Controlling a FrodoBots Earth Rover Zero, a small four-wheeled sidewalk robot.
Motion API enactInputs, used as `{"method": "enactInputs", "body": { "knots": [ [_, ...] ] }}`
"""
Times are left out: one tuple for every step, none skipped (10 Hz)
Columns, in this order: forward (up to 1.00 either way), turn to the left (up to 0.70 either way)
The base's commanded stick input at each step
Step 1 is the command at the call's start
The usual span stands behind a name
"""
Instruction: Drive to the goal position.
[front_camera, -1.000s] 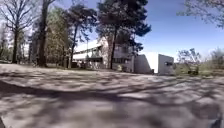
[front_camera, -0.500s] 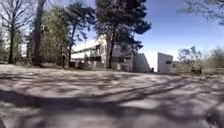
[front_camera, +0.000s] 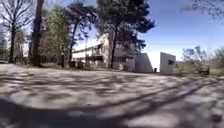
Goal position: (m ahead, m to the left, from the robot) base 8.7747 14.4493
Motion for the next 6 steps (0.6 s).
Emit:
{"method": "enactInputs", "body": {
  "knots": [
    [1.00, 0.40],
    [1.00, 0.40],
    [1.00, 0.40],
    [1.00, 0.40],
    [1.00, 0.40],
    [1.00, 0.40]
  ]
}}
